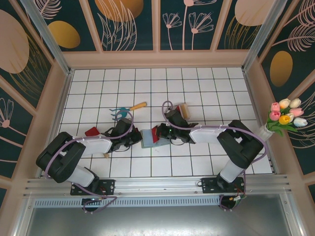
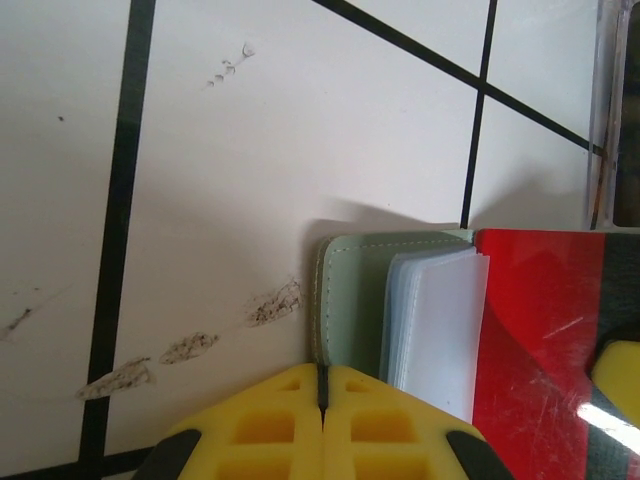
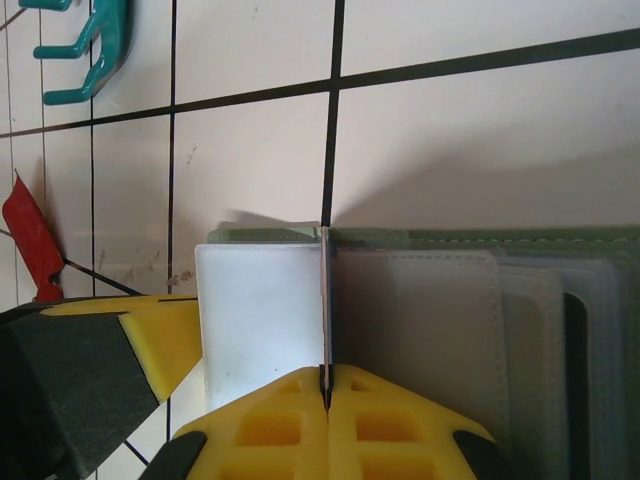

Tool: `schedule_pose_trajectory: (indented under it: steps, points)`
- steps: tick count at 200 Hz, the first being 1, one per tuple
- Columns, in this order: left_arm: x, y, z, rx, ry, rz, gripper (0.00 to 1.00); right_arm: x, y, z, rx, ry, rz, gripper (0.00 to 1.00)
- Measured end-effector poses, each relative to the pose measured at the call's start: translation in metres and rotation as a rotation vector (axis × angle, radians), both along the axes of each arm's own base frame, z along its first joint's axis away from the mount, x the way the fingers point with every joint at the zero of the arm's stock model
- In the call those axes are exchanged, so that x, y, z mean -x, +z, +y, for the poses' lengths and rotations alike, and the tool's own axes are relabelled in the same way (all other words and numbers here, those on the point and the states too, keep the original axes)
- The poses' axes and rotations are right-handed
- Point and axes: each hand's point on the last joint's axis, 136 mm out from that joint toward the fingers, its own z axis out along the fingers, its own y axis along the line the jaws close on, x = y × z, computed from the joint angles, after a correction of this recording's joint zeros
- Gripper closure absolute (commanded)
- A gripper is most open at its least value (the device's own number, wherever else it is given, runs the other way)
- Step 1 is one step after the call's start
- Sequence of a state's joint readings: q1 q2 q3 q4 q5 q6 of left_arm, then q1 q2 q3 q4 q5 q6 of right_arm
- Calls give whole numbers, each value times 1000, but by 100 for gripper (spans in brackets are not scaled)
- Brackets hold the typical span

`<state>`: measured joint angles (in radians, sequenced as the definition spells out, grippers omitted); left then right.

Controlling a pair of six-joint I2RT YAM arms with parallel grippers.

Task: Put the credit cards into the card holder
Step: Insert the credit card into the card slot.

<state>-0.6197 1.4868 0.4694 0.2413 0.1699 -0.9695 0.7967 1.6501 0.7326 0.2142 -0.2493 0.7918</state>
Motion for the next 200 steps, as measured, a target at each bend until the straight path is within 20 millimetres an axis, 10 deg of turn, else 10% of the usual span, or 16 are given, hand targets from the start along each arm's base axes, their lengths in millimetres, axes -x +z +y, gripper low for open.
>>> schedule_pose_trajectory:
  steps: [200]
  points:
    - [-2,0,3,2,26,4,100,12,-7,21,-98,-29,53,89]
